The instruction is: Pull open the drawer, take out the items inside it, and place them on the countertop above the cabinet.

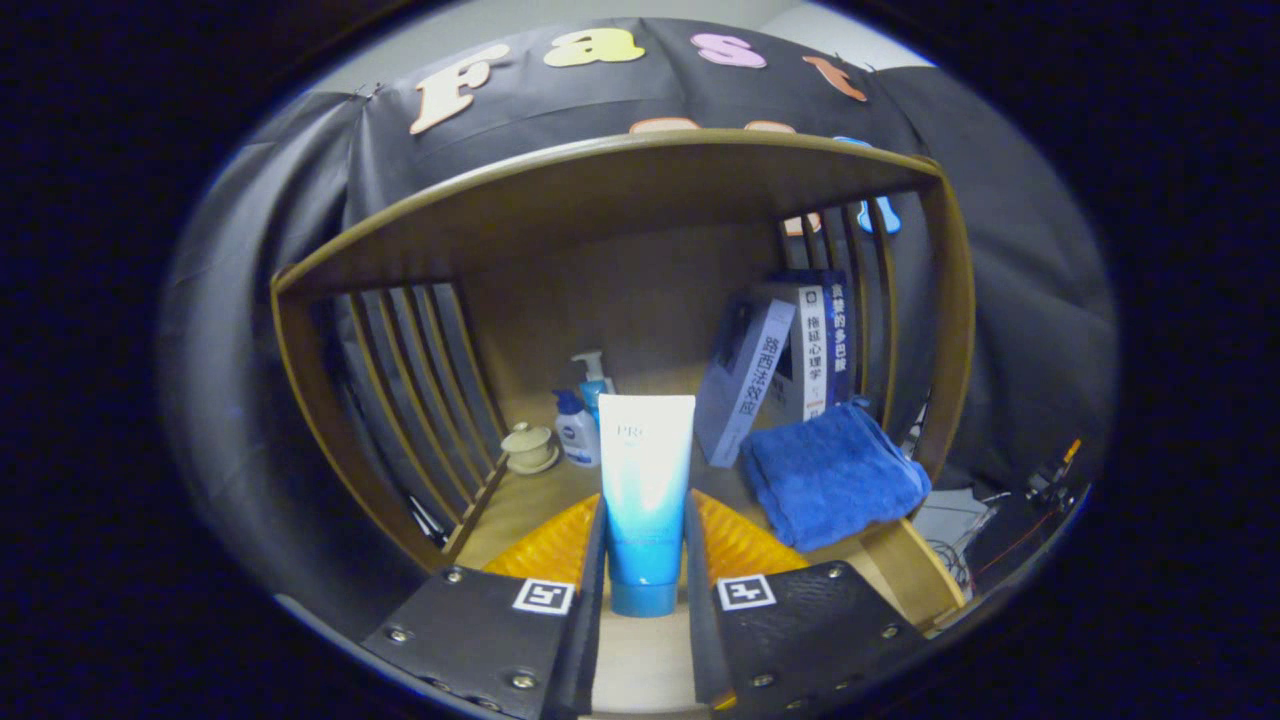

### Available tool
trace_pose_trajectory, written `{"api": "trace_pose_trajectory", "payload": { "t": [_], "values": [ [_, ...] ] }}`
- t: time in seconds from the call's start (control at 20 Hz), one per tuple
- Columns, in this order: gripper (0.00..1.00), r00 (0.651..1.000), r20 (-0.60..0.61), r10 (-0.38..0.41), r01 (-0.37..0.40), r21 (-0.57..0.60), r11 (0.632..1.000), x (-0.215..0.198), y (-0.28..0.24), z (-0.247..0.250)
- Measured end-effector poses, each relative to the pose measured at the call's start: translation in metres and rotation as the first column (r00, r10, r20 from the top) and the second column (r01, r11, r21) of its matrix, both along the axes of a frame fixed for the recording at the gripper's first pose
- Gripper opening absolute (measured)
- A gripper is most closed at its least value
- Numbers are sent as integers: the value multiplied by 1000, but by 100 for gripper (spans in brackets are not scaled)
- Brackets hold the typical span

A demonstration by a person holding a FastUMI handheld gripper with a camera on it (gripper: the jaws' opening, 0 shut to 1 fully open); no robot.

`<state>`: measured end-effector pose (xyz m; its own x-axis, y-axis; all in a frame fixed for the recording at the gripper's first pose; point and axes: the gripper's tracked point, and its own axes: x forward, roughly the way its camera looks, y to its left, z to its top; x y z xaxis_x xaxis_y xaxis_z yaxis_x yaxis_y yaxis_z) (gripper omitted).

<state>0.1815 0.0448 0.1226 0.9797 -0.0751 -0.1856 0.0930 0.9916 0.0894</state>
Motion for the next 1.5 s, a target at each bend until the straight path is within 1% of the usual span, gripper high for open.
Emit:
{"api": "trace_pose_trajectory", "payload": {
  "t": [0.15, 0.25, 0.35, 0.45, 0.6, 0.7, 0.85, 1.0, 1.1, 1.15, 1.3, 1.4, 1.5],
  "values": [
    [38, 998, 46, -44, 44, -12, 999, 41, -4, -9],
    [38, 996, 60, -72, 74, -32, 997, 68, -10, -25],
    [38, 995, 46, -87, 89, -35, 995, 89, -10, -46],
    [38, 997, 11, -78, 78, -51, 996, 107, -5, -69],
    [38, 998, -36, -60, 57, -76, 995, 127, 2, -101],
    [38, 996, -44, -79, 76, -66, 995, 140, 6, -115],
    [38, 995, -47, -90, 88, -49, 995, 153, 8, -123],
    [39, 992, -75, -99, 96, -52, 994, 157, 5, -135],
    [43, 991, -79, -112, 107, -60, 992, 156, 1, -137],
    [48, 992, -60, -111, 107, -71, 992, 155, -1, -134],
    [79, 995, -21, -101, 98, -125, 987, 139, -1, -120],
    [100, 997, 4, -75, 75, -147, 986, 126, 2, -108],
    [100, 998, 56, -31, 40, -178, 983, 103, 7, -88]
  ]
}}
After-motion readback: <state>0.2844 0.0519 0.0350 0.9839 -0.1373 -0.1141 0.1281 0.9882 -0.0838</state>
